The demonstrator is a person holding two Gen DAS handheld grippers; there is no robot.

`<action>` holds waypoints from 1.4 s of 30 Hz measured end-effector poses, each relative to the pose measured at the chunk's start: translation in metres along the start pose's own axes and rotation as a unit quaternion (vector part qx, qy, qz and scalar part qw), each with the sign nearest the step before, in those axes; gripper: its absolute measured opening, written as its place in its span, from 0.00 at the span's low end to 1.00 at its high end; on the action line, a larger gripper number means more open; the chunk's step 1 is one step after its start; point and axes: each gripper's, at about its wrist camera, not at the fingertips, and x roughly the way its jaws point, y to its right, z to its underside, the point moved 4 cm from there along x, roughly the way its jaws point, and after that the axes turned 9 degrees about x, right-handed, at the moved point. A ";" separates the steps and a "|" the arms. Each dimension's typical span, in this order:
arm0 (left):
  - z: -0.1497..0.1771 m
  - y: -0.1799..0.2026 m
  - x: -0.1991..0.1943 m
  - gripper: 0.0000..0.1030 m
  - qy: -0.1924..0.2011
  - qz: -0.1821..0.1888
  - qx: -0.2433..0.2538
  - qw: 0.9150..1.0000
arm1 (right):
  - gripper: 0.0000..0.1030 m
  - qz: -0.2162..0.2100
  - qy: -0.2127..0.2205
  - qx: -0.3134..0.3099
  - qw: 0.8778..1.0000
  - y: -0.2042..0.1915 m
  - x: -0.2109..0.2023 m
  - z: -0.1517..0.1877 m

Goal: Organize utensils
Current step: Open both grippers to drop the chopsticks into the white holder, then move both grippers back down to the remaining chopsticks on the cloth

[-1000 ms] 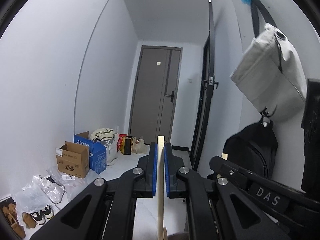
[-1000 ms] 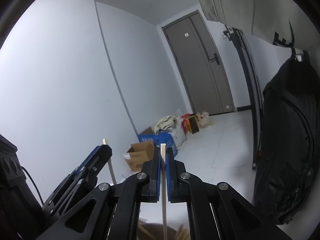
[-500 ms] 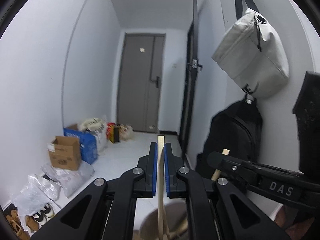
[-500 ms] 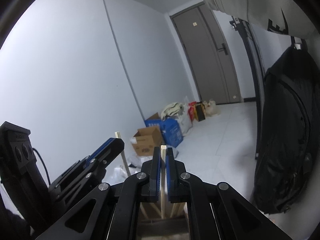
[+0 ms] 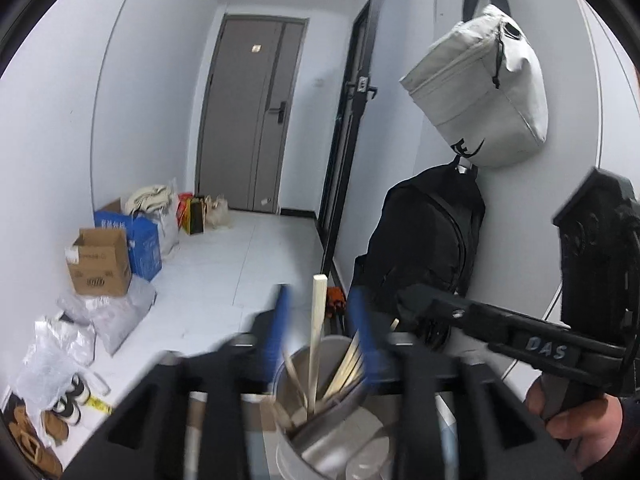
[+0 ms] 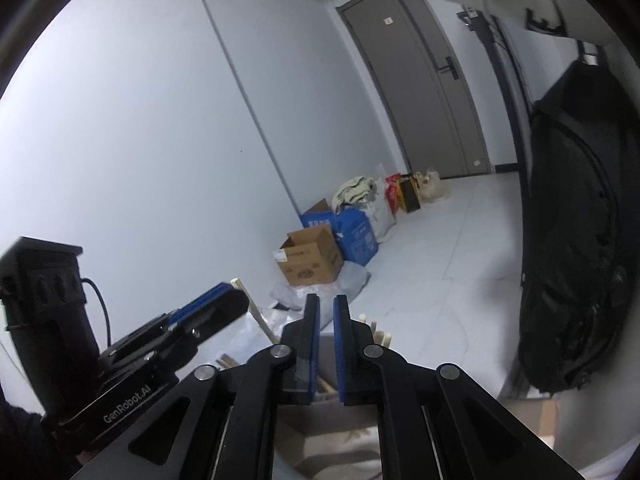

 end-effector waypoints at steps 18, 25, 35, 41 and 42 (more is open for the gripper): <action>0.013 0.006 -0.057 0.52 -0.029 -0.044 -0.007 0.999 | 0.55 0.041 0.018 0.044 0.998 -0.004 -0.078 0.046; 0.039 -0.002 -0.065 0.65 -0.063 -0.074 -0.026 0.995 | 0.62 0.053 -0.014 0.039 0.998 -0.014 -0.085 0.081; 0.093 -0.019 -0.065 0.67 -0.124 -0.095 -0.071 0.985 | 0.66 0.094 -0.110 0.014 0.989 -0.014 -0.061 0.142; 0.118 -0.032 -0.061 0.74 -0.155 -0.124 -0.074 0.977 | 0.65 0.126 -0.196 -0.008 0.972 -0.007 -0.027 0.184; 0.121 -0.036 -0.061 0.74 -0.161 -0.126 -0.075 0.976 | 0.63 0.130 -0.213 -0.011 0.968 -0.005 -0.020 0.192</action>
